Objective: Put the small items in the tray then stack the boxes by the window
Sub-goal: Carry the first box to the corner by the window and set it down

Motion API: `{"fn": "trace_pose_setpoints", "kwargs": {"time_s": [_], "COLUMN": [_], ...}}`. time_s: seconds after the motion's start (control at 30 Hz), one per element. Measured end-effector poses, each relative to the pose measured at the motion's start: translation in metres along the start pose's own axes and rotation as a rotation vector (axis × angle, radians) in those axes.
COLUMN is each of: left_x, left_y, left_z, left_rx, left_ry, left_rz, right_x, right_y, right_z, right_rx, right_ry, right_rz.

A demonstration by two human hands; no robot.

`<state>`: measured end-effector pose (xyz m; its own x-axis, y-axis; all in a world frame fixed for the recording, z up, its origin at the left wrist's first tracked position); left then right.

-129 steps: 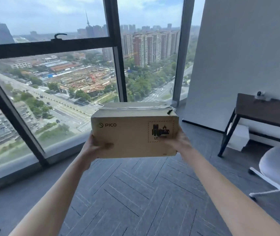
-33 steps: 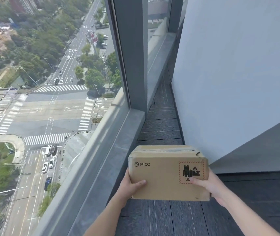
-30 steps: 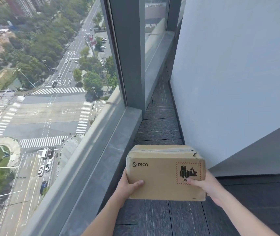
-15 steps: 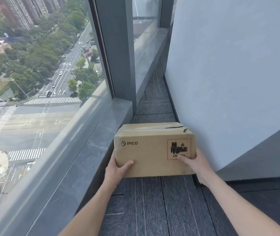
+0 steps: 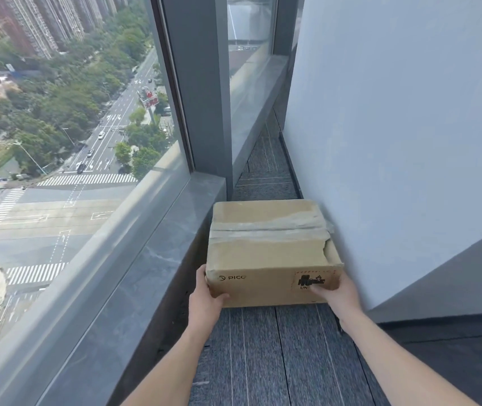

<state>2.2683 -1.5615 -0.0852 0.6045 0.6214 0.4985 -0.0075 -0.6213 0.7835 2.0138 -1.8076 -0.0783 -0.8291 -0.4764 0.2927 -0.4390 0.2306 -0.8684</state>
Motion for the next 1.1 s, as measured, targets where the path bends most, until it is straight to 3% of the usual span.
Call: {"fn": "trace_pose_setpoints", "kwargs": {"time_s": [0.27,0.77,0.9,1.0,1.1], "left_x": [-0.028,-0.033,-0.017,-0.009,-0.002], "left_y": [-0.028,-0.018,-0.016,-0.002,0.024], "left_z": [0.02,0.043,0.02,-0.016,-0.062], "left_rx": [0.09,0.117,0.175,0.215,0.218], "left_ry": [-0.047,-0.089,-0.116,-0.225,-0.402], "left_rz": [0.04,0.062,0.18,0.356,0.542], "right_x": [-0.008,-0.017,-0.012,0.001,0.008], "right_y": [0.06,0.04,0.035,0.019,-0.01], "right_z": [0.03,0.054,0.035,-0.001,-0.051], "right_rx": [-0.132,-0.207,-0.266,-0.294,-0.303], "right_ry": [0.002,-0.1,-0.118,-0.11,-0.248], "right_rz": [-0.013,-0.116,-0.1,-0.32,-0.613]}}
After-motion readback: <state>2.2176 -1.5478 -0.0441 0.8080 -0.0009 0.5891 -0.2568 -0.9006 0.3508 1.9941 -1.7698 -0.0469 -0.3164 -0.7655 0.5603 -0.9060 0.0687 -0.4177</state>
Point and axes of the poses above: each hand's wrist, its own z-axis towards the middle knuckle, its own x-axis out of the back of the hand, y = z × x, the point moved 10 cm from there along z, towards the middle knuckle, and after that the axes turned 4 degrees about z, right-handed, at the moved point
